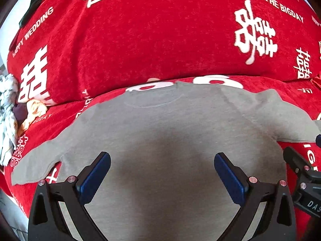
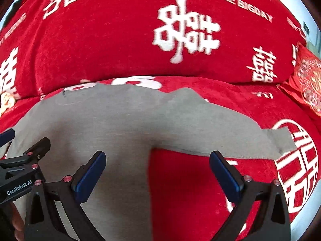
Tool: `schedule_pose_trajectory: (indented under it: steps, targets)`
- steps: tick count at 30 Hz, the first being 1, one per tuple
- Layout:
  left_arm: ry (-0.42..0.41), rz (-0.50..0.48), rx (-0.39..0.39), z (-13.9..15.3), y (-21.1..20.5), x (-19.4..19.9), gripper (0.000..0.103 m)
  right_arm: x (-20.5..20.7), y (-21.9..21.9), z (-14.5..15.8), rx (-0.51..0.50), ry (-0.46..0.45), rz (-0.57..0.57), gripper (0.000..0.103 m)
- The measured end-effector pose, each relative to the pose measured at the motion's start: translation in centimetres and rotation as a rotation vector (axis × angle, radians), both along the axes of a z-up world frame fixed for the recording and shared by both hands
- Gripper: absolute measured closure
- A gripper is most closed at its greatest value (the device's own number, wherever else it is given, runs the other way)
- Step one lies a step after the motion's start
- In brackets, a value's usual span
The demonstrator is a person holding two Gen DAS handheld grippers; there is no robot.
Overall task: Fold small clothes
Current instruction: 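Move the right tool to the sweater sleeve cuff and close on it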
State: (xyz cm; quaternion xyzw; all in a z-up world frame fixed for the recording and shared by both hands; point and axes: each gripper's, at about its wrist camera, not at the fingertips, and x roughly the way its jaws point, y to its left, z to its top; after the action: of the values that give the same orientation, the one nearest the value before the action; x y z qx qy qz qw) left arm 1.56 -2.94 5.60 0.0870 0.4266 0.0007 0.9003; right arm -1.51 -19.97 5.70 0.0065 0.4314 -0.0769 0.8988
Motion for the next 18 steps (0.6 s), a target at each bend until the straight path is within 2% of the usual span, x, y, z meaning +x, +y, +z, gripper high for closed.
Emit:
schedule_pose_trajectory:
  steps: [18]
  targets:
    - [0.001,-0.103,0.038,0.1,-8.2,0.2,0.000,-2.2,-10.7,-0.5,0.066,-0.018,-0.190,0.001]
